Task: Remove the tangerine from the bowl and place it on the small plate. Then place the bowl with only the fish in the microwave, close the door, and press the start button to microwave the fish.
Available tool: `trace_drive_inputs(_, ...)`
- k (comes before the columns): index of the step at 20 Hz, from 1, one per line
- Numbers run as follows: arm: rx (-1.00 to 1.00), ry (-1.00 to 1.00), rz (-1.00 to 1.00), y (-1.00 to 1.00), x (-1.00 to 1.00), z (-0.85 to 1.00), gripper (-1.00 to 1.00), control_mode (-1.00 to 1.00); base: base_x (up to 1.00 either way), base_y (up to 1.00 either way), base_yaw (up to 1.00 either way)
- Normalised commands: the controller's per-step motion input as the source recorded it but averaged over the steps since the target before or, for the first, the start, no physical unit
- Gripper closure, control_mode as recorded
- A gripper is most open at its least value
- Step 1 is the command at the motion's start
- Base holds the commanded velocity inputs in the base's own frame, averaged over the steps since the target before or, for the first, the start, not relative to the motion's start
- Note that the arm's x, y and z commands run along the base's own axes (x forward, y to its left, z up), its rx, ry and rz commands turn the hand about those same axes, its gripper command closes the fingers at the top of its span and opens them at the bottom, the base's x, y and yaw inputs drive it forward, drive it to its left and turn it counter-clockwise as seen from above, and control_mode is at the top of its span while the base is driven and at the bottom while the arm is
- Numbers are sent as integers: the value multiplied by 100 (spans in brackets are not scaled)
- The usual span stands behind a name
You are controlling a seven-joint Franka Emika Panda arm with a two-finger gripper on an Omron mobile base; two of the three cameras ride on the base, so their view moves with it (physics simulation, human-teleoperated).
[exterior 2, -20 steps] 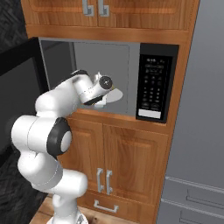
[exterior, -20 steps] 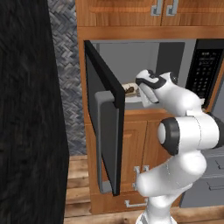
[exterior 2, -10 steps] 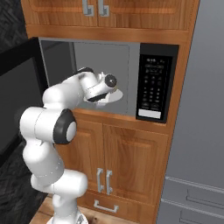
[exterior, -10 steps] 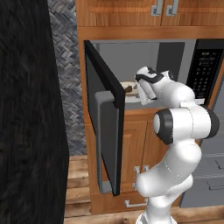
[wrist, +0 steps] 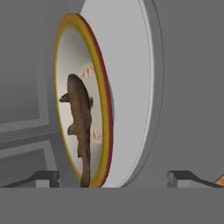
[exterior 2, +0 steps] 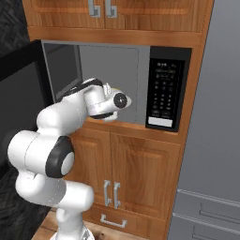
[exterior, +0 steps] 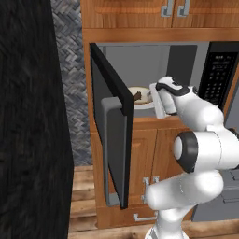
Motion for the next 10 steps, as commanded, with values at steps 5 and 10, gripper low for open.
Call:
trace_drive_inputs(5,-16,-23,0,7,-94,17,-100,-100,0,0,0)
trace_drive_inputs(10,-29,-25,2,3,-100,47,-100,-100,0,0,0)
